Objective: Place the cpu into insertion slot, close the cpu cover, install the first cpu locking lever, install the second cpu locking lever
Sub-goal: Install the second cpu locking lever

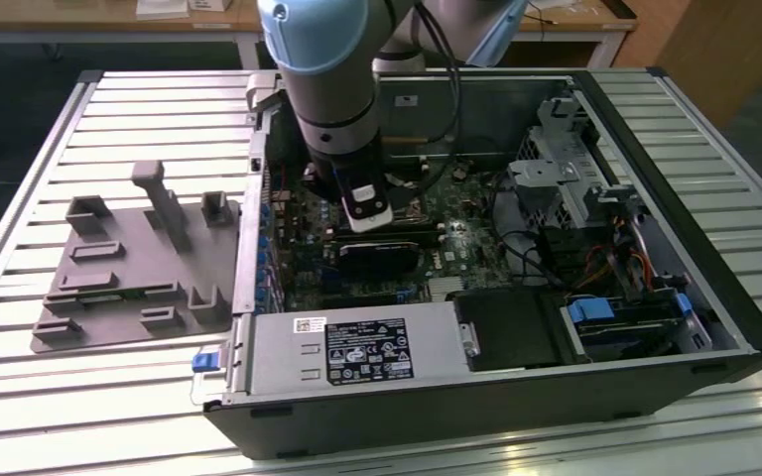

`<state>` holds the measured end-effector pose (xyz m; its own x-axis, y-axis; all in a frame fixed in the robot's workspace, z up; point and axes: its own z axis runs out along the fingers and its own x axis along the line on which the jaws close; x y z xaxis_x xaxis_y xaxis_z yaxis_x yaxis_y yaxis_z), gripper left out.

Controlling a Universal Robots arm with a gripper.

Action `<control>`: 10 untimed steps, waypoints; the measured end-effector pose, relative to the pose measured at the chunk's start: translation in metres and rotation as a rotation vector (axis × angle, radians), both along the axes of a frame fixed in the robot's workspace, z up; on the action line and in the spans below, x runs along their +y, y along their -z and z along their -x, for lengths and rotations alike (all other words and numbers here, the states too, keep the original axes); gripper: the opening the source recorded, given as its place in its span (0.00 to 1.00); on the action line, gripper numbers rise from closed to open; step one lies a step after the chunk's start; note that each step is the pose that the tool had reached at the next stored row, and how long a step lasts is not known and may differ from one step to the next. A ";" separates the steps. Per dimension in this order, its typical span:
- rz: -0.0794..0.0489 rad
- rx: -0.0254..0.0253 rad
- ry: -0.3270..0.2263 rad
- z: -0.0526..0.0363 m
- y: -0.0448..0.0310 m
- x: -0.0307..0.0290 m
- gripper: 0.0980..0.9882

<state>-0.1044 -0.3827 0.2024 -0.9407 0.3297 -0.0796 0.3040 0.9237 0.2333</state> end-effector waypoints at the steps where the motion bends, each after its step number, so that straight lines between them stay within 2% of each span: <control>1: 0.000 -0.0002 0.000 0.0000 -0.0035 0.0000 0.00; 4: 0.000 -0.0002 0.000 0.0000 -0.0145 0.0000 0.00; 7: 0.002 -0.0001 0.000 -0.0006 -0.0223 0.0000 0.00; 10: 0.020 0.0002 0.004 -0.0042 -0.0260 0.0000 0.00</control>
<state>-0.1002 -0.3826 0.2285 -0.9394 0.3317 -0.0861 0.3076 0.9270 0.2147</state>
